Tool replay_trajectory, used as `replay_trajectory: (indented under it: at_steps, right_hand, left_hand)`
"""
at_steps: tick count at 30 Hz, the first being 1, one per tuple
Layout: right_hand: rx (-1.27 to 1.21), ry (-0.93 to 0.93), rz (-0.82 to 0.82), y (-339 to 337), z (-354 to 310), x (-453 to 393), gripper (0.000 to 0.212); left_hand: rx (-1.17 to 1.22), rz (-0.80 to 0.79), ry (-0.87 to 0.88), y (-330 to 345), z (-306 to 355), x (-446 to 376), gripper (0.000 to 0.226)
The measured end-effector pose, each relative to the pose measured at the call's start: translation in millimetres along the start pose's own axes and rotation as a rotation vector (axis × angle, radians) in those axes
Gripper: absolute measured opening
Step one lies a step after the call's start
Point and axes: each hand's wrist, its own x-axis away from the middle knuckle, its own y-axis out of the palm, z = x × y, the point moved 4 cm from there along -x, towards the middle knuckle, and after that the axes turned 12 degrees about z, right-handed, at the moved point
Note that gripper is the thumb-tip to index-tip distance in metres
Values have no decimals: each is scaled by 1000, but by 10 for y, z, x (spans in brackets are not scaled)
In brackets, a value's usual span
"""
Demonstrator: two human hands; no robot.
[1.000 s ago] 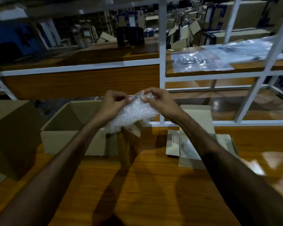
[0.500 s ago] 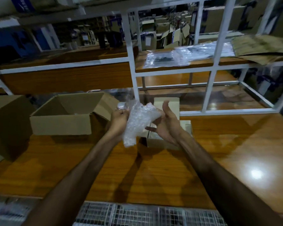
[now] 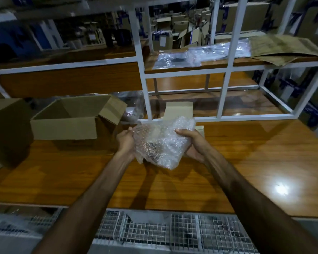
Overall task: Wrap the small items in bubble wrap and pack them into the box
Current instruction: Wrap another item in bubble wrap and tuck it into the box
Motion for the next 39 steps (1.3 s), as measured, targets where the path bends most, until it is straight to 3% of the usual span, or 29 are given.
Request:
replay_trajectory:
  at_steps: [6, 11, 14, 17, 22, 28, 33, 39]
  right_hand:
    - [-156, 113, -45, -97, 172, 168, 47]
    - [-184, 159, -50, -217, 225, 219, 60]
    - [-147, 164, -23, -390, 223, 207, 57]
    - [93, 129, 74, -616, 132, 241, 60]
    - [428, 61, 263, -1023, -70, 302, 33]
    - [609, -28, 450, -1410, -24, 223, 27]
    - [779, 5, 486, -1593, 163, 147, 17]
    - [1030, -80, 556, -1850, 567, 21, 11]
  left_hand:
    - [-35, 28, 97, -45, -61, -42, 28]
    - [-46, 64, 161, -137, -127, -101, 32]
    - [-71, 131, 200, -278, -136, -231, 32]
    - [-115, 232, 254, -457, -105, -360, 33]
    - [-272, 312, 289, -900, -133, -638, 27]
    - [-478, 257, 345, -1180, -372, -736, 23]
    - [-572, 265, 357, -1258, -503, -705, 17]
    - [-819, 170, 399, -1420, -861, -825, 19]
